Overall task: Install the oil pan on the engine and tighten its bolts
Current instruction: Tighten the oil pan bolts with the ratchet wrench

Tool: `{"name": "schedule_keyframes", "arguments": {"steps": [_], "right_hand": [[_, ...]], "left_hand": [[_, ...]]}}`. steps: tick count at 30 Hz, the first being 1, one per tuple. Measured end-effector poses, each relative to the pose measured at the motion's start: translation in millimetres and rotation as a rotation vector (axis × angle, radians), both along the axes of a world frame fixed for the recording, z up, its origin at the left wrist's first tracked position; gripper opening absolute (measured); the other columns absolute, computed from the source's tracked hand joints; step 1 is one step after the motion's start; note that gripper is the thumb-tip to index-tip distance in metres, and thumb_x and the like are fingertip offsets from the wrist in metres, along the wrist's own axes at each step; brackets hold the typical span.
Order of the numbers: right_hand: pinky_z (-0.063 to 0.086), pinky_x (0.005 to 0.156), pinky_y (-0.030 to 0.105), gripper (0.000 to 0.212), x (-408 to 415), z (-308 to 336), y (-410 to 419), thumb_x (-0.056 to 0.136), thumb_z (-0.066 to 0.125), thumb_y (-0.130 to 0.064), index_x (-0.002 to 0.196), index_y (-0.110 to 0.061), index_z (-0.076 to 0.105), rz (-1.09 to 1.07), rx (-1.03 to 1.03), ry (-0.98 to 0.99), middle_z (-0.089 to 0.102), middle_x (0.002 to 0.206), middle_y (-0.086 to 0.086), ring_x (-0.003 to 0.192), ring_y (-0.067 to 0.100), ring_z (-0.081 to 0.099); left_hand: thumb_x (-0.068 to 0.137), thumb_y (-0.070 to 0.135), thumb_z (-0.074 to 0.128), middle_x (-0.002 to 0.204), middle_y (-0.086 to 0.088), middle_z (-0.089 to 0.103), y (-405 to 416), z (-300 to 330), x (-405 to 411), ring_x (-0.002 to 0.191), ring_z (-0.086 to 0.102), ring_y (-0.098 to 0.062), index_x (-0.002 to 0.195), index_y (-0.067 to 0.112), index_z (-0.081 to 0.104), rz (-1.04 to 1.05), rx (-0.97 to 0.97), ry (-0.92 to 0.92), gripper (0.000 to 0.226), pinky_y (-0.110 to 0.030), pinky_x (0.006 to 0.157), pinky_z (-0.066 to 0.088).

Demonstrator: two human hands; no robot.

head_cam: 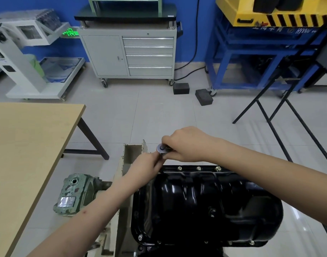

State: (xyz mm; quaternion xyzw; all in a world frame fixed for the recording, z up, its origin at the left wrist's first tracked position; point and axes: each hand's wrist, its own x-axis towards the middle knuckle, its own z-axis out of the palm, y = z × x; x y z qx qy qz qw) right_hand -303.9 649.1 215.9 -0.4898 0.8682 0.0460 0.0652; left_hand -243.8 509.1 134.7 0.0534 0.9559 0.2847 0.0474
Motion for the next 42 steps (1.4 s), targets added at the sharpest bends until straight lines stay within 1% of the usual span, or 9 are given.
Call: {"name": "schedule_keyframes", "arguments": {"steps": [3, 9, 13, 16, 22, 26, 34, 38, 42], "right_hand": [[0.019, 0.046, 0.028, 0.039, 6, 1, -4, 0.091, 0.045, -0.05, 0.096, -0.012, 0.05, -0.043, 0.015, -0.005, 0.055, 0.082, 0.003, 0.057, 0.021, 0.038], [0.042, 0.08, 0.034, 0.025, -3, 7, -5, 0.095, 0.043, -0.026, 0.118, -0.021, 0.051, 0.203, 0.067, 0.057, 0.061, 0.106, -0.001, 0.101, 0.022, 0.054], [0.031, 0.058, 0.029, 0.027, -1, 8, -8, 0.093, 0.047, -0.038, 0.107, -0.016, 0.056, 0.096, 0.085, 0.075, 0.063, 0.099, 0.005, 0.082, 0.025, 0.055], [0.024, 0.05, 0.027, 0.039, 3, 8, -11, 0.09, 0.046, -0.051, 0.098, -0.014, 0.058, 0.015, 0.102, 0.073, 0.062, 0.093, 0.006, 0.07, 0.023, 0.046], [0.041, 0.086, 0.031, 0.015, -1, 9, -10, 0.092, 0.046, -0.02, 0.103, -0.021, 0.056, 0.301, 0.1, 0.102, 0.061, 0.1, -0.003, 0.099, 0.021, 0.052], [0.029, 0.053, 0.028, 0.032, 1, 11, -11, 0.09, 0.047, -0.046, 0.096, -0.016, 0.058, 0.142, 0.112, 0.086, 0.061, 0.083, 0.003, 0.066, 0.022, 0.045], [0.04, 0.091, 0.035, 0.016, -1, 9, -10, 0.091, 0.046, -0.022, 0.104, -0.021, 0.056, 0.337, 0.101, 0.08, 0.061, 0.102, -0.003, 0.102, 0.021, 0.053], [0.036, 0.059, 0.029, 0.029, 1, 9, -10, 0.091, 0.048, -0.043, 0.1, -0.016, 0.056, 0.195, 0.099, 0.072, 0.063, 0.088, 0.004, 0.074, 0.024, 0.053], [0.035, 0.062, 0.029, 0.035, 3, 7, -10, 0.091, 0.044, -0.048, 0.099, -0.016, 0.057, 0.152, 0.12, 0.105, 0.063, 0.089, 0.004, 0.081, 0.027, 0.058]], "left_hand": [[0.09, 0.006, 0.044, 0.063, -0.023, 0.051, -3, 9, -2, 0.057, 0.044, -0.031, 0.057, 0.02, 0.03, -0.053, 0.019, -0.044, 0.039, -0.026, 0.051, 0.019], [0.097, 0.022, 0.037, 0.072, -0.017, 0.059, -6, 11, -4, 0.066, 0.052, -0.031, 0.091, -0.003, 0.055, -0.16, -0.014, -0.123, 0.032, -0.037, 0.063, 0.039], [0.095, 0.024, 0.044, 0.053, 0.007, 0.043, -5, 11, -2, 0.051, 0.039, -0.012, 0.075, 0.009, 0.047, -0.094, 0.004, -0.072, 0.025, -0.022, 0.05, 0.029], [0.093, 0.016, 0.044, 0.061, -0.015, 0.053, -5, 10, -1, 0.058, 0.042, -0.026, 0.063, 0.011, 0.039, -0.042, -0.04, -0.051, 0.031, -0.028, 0.051, 0.019], [0.095, 0.017, 0.042, 0.099, -0.011, 0.067, -7, 14, -4, 0.092, 0.061, -0.025, 0.105, 0.007, 0.061, -0.23, -0.015, -0.15, 0.024, -0.036, 0.081, 0.045], [0.092, 0.014, 0.049, 0.047, 0.015, 0.048, -10, 13, -3, 0.053, 0.049, 0.004, 0.062, 0.028, 0.042, -0.135, 0.025, -0.093, 0.034, -0.013, 0.05, 0.034], [0.096, 0.018, 0.039, 0.097, -0.018, 0.064, -8, 11, -5, 0.087, 0.058, -0.032, 0.101, -0.002, 0.057, -0.231, -0.046, -0.185, 0.028, -0.038, 0.078, 0.045], [0.094, 0.019, 0.046, 0.062, -0.007, 0.054, -8, 14, -2, 0.064, 0.049, -0.02, 0.075, 0.012, 0.045, -0.17, -0.017, -0.114, 0.02, -0.013, 0.054, 0.035], [0.093, 0.01, 0.044, 0.076, -0.021, 0.06, -9, 11, 0, 0.072, 0.052, -0.032, 0.085, 0.0, 0.055, -0.16, -0.06, -0.076, 0.017, -0.022, 0.055, 0.024]]}}
